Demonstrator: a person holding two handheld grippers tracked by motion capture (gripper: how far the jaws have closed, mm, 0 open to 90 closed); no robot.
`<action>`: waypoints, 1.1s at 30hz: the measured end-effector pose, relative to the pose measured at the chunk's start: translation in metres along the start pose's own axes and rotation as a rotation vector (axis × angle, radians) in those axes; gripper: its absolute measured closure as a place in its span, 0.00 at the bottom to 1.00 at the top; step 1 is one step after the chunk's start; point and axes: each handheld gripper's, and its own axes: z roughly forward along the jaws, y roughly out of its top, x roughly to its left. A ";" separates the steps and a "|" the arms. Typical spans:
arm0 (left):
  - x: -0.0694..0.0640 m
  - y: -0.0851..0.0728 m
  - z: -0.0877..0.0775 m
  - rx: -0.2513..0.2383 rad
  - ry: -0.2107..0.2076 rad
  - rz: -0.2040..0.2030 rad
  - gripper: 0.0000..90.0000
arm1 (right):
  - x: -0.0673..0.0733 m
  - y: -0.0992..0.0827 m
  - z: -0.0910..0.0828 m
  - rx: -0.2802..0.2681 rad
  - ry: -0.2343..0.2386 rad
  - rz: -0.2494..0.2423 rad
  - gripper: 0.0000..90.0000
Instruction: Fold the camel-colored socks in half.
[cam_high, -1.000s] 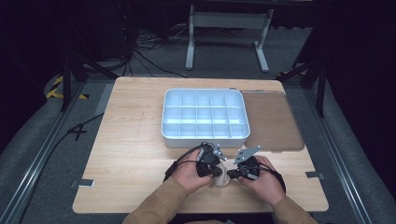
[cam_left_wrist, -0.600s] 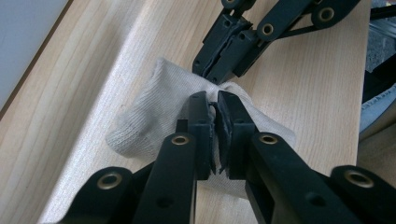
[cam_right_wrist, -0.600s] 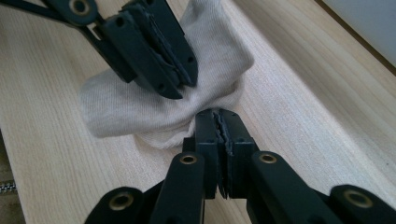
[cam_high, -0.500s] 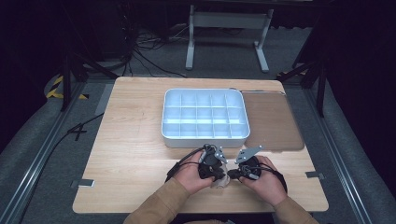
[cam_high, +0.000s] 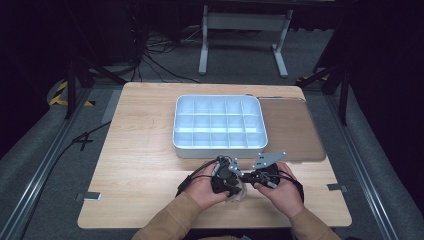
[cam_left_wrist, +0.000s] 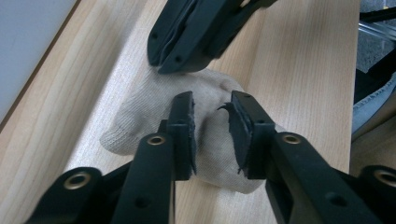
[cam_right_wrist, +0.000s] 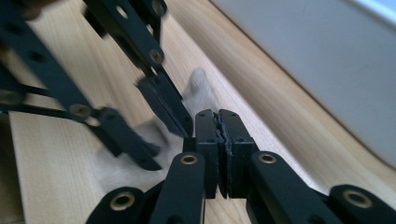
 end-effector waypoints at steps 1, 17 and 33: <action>0.000 0.000 0.000 0.000 0.000 0.000 0.75 | 0.000 0.000 0.000 0.000 0.000 0.000 0.97; 0.002 -0.013 -0.008 0.024 0.037 0.096 0.47 | -0.001 -0.001 0.012 0.065 0.001 -0.007 0.97; -0.003 -0.001 0.007 0.051 0.056 0.116 0.37 | -0.002 -0.003 -0.010 0.029 -0.032 0.055 0.80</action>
